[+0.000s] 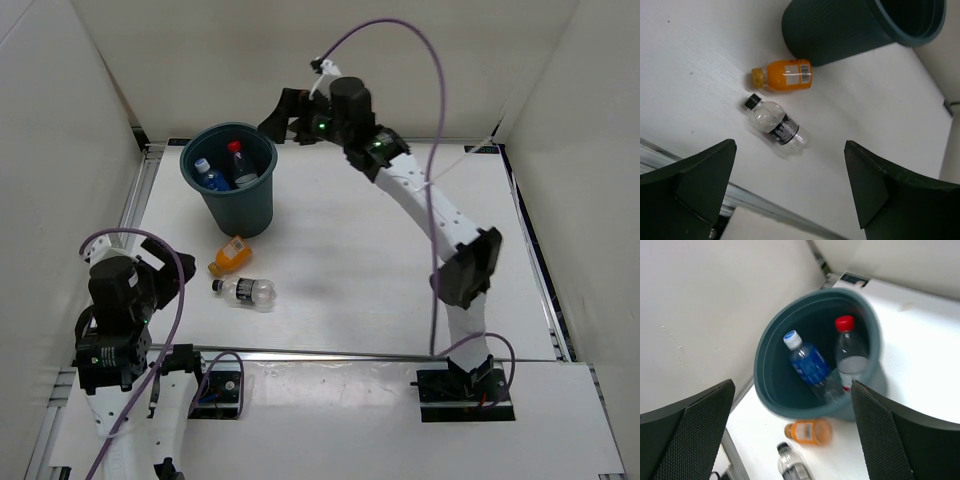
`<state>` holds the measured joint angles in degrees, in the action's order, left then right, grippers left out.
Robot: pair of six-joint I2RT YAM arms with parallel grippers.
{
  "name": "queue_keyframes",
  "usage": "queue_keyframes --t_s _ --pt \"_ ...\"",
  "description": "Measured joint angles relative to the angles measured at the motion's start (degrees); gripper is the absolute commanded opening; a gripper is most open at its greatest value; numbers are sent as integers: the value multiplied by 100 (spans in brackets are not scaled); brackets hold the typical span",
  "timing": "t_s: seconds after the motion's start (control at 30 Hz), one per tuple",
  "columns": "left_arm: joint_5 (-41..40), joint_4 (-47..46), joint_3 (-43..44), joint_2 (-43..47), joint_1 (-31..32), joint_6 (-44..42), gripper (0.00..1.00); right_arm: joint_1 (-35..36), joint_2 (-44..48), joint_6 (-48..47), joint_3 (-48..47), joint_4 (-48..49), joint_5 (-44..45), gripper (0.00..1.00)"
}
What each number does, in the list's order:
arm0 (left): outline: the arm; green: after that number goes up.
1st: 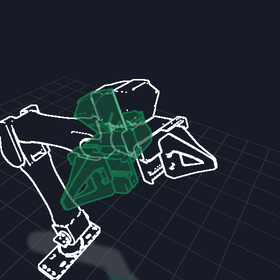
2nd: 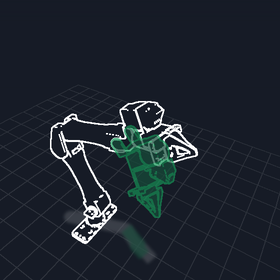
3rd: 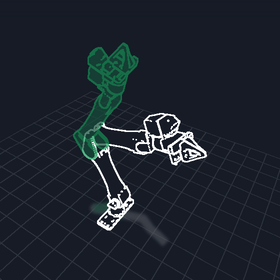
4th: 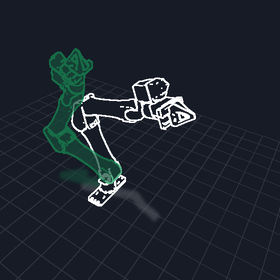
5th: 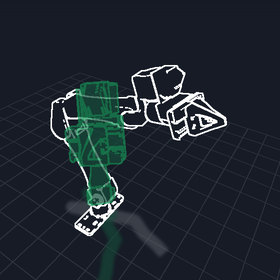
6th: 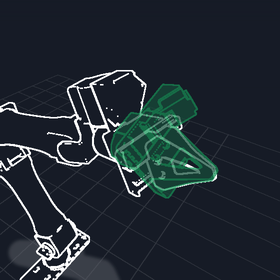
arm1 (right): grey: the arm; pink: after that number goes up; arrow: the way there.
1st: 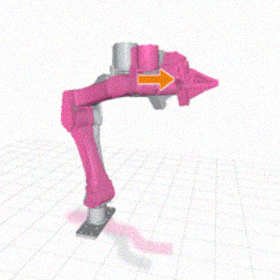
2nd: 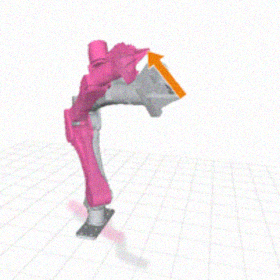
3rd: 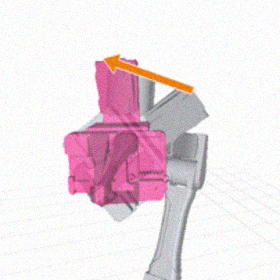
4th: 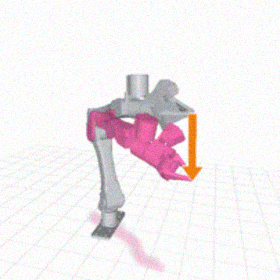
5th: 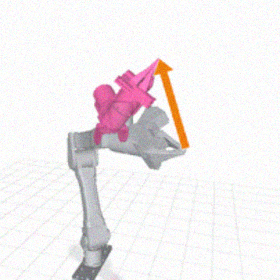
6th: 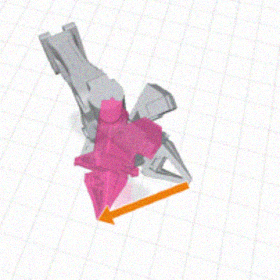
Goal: Put the plastic bottles in the bin
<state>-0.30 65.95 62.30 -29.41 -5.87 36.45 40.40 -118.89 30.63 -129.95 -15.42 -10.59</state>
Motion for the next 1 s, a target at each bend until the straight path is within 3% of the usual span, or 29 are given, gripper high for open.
queue_keyframes --t_s 0.13,0.3,0.47,0.77,1.0 --pt "-490 -236 -273 7 0 1261 99 -190 1325 -382 660 -402 240 100" --pt "-822 -737 -1587 155 0 3397 100 -278 3082 -586 1864 -420 426 100" --pt "-450 -1113 -2791 -168 0 4878 100 -273 3759 -675 2590 -763 485 100" --pt "601 -2387 -2916 -1469 15 4704 100 -501 3991 -730 3606 -1513 693 100" --pt "1029 -2798 -3270 -1762 214 4304 100 -929 4531 -728 3768 -1668 745 100"
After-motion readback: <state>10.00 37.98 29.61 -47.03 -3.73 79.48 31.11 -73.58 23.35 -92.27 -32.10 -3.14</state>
